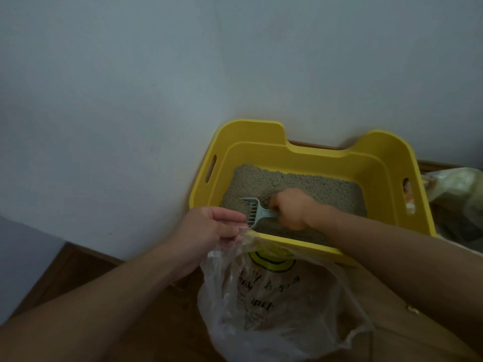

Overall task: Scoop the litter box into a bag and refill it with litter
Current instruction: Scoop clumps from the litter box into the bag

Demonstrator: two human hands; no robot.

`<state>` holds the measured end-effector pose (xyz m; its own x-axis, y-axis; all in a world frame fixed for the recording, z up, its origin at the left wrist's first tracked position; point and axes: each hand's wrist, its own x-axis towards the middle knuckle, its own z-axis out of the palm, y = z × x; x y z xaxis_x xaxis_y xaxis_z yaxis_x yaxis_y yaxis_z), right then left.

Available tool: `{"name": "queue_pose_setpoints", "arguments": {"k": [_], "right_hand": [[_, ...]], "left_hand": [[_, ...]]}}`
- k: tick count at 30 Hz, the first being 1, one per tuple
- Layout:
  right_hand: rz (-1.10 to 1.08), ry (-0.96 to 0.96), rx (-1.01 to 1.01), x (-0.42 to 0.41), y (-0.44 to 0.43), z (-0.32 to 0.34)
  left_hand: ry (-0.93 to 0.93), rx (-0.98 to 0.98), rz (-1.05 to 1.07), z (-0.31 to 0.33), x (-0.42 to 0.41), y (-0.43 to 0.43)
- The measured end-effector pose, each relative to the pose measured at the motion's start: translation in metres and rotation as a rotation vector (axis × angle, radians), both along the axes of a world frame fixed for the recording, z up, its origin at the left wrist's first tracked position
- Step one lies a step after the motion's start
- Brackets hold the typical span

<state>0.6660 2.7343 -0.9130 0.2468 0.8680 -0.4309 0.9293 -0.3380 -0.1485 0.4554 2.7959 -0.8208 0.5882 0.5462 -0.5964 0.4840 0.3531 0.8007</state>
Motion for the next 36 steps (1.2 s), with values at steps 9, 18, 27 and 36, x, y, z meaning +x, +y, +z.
{"name": "queue_pose_setpoints", "arguments": {"k": [9,18,27,36], "right_hand": [[-0.068,0.055,-0.071,-0.001,0.003,-0.004],[-0.074,0.11,-0.013,0.007,0.0,-0.013],[-0.047,0.144,0.041,0.01,-0.004,-0.012],[-0.064,0.199,0.081,0.01,-0.01,-0.011]], "left_hand": [[-0.004,-0.022,0.025,0.002,0.002,0.0],[0.005,-0.012,0.016,0.0,0.0,0.0],[0.008,-0.007,0.018,-0.001,0.0,0.0],[0.018,0.029,0.006,-0.002,-0.001,-0.001]]}}
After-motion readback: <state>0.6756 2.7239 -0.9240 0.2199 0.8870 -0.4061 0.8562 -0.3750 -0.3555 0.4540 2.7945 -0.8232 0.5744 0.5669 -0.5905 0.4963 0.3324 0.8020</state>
